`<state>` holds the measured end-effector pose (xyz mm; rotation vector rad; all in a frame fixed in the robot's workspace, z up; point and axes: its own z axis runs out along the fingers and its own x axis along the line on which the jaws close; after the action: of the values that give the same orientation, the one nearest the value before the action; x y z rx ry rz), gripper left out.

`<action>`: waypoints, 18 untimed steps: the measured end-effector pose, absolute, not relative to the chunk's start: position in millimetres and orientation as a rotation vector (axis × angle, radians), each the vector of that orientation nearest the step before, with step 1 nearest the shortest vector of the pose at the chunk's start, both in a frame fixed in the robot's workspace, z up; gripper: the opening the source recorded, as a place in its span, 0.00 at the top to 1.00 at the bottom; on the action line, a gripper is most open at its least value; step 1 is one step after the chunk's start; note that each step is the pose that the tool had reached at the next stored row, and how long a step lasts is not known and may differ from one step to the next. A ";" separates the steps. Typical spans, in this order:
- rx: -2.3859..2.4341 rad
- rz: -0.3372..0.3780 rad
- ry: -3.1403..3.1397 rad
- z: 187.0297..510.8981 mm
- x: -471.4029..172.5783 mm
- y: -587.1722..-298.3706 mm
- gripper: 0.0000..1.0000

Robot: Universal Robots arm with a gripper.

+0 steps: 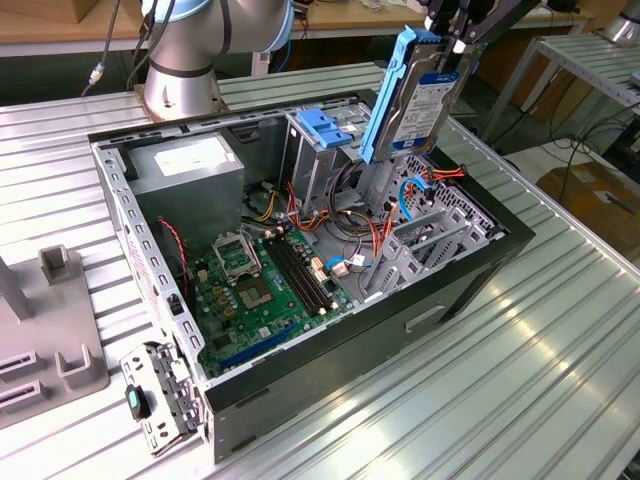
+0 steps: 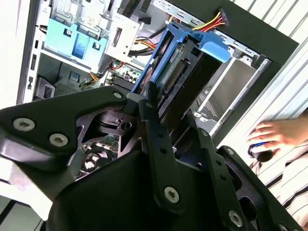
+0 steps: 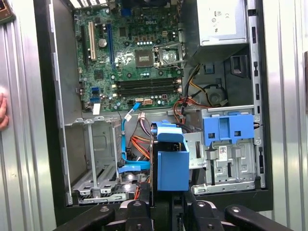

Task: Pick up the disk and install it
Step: 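Insert the disk into the insertion slot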

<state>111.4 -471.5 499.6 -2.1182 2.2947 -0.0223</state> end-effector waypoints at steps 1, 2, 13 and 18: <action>-2.118 -0.022 2.295 499.6 111.5 -472.2 0.65; -2.118 -0.022 2.295 499.6 111.6 -473.1 0.65; -2.120 -0.028 2.297 499.6 113.4 -484.4 0.65; -2.121 -0.029 2.298 499.5 113.8 -487.7 0.65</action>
<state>113.8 -487.7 499.5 -2.1211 2.2976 -0.0293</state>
